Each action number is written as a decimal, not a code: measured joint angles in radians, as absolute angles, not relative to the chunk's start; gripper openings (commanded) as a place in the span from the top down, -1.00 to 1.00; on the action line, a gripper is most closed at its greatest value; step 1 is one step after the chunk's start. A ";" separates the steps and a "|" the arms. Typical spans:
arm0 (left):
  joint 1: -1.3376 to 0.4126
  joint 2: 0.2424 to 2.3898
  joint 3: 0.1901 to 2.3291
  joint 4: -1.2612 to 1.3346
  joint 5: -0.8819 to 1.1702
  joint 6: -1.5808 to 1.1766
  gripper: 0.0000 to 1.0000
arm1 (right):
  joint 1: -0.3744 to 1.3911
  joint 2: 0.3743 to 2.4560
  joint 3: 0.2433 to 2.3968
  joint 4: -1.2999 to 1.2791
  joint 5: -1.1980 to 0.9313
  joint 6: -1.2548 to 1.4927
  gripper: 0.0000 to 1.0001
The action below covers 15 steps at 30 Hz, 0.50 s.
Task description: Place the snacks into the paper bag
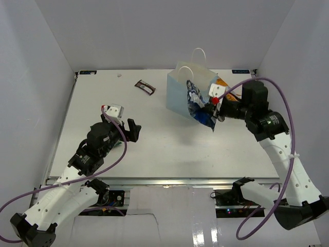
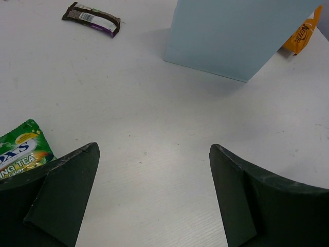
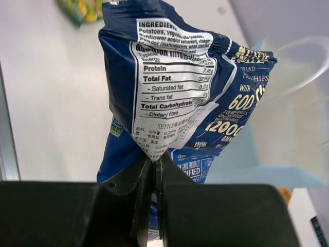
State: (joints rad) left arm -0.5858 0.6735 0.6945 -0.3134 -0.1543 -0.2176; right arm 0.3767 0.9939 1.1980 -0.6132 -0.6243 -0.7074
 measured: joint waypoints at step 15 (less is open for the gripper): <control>-0.586 0.690 0.694 -0.314 -0.205 -0.210 -0.96 | 0.197 1.527 1.931 -0.311 -0.870 -0.349 0.85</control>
State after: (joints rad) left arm -0.5858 0.6895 0.6945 -0.3141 -0.2050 -0.2104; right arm 0.1974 1.5269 1.9312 -0.3111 -0.8696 -0.3489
